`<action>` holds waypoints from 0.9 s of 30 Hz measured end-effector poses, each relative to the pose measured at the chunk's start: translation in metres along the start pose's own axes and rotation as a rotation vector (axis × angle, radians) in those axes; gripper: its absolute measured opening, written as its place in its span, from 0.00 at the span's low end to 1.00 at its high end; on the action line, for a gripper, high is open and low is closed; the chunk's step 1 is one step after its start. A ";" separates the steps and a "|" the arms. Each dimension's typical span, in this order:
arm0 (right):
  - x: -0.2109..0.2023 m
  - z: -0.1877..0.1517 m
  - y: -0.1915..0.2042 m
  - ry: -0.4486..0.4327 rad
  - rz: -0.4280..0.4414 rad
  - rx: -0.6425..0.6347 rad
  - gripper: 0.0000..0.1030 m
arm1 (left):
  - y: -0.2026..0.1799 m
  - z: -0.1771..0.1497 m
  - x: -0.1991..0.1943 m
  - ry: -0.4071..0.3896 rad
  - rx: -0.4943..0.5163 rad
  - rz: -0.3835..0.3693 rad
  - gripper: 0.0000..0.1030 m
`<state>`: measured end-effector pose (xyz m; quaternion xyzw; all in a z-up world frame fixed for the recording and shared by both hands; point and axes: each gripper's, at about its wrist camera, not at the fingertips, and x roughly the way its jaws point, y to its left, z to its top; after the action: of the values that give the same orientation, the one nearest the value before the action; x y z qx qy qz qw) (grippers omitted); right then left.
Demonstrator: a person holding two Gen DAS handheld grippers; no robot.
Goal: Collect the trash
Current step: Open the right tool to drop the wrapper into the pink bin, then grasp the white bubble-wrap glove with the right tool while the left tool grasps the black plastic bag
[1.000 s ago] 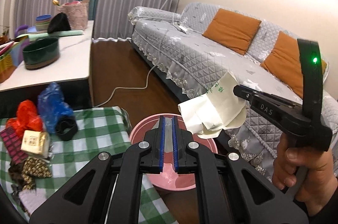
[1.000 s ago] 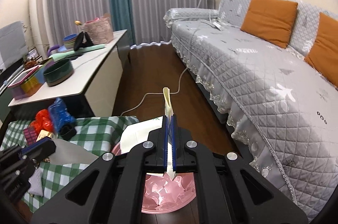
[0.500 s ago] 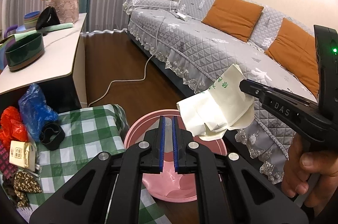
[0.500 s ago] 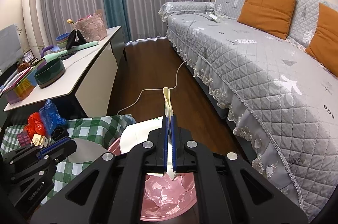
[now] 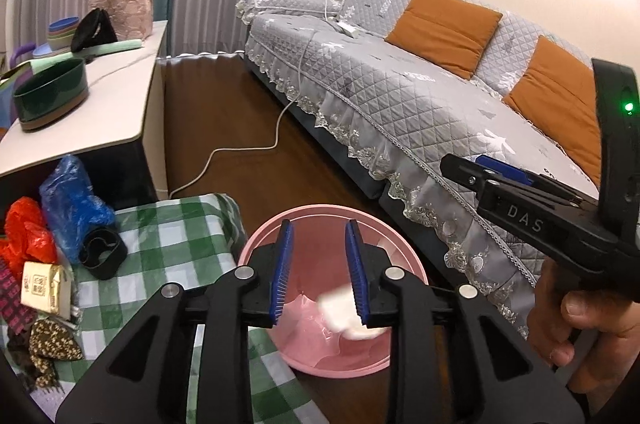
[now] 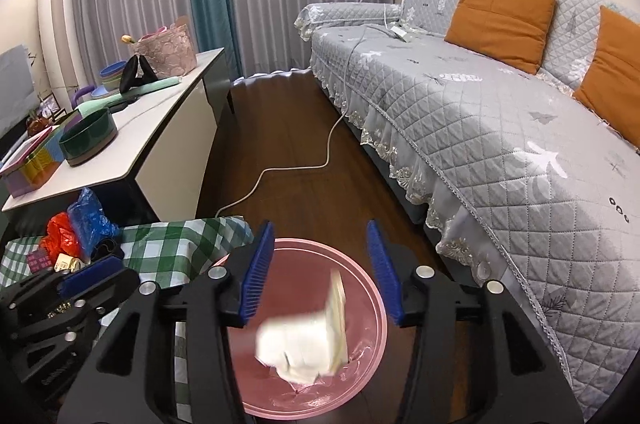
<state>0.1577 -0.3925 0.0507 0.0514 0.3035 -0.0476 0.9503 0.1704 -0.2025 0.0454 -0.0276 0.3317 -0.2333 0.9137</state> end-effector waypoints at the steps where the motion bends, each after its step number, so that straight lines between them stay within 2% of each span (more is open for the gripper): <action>1: 0.000 0.000 0.001 0.001 0.003 0.001 0.48 | 0.001 -0.001 -0.003 -0.002 -0.003 0.004 0.26; 4: -0.002 -0.001 0.006 -0.005 0.009 -0.006 0.48 | 0.006 -0.003 -0.014 -0.006 -0.010 0.016 0.28; 6: -0.005 -0.002 0.011 -0.018 0.016 -0.013 0.48 | 0.010 -0.004 -0.024 -0.012 -0.012 0.026 0.33; 12: -0.026 -0.005 0.029 -0.127 0.027 -0.042 0.48 | 0.027 -0.011 -0.059 -0.043 -0.025 0.049 0.37; 15: -0.035 -0.007 0.036 -0.166 0.034 -0.056 0.48 | 0.036 -0.016 -0.079 -0.060 -0.024 0.072 0.44; 17: -0.040 -0.008 0.041 -0.183 0.040 -0.061 0.48 | 0.043 -0.018 -0.093 -0.073 -0.021 0.086 0.45; 27: -0.059 -0.019 0.067 -0.176 0.072 -0.129 0.48 | 0.090 -0.030 -0.150 -0.096 -0.066 0.132 0.45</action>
<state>0.1074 -0.3203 0.0746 -0.0032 0.2191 0.0019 0.9757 0.0879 -0.0521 0.0929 -0.0472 0.2962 -0.1598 0.9405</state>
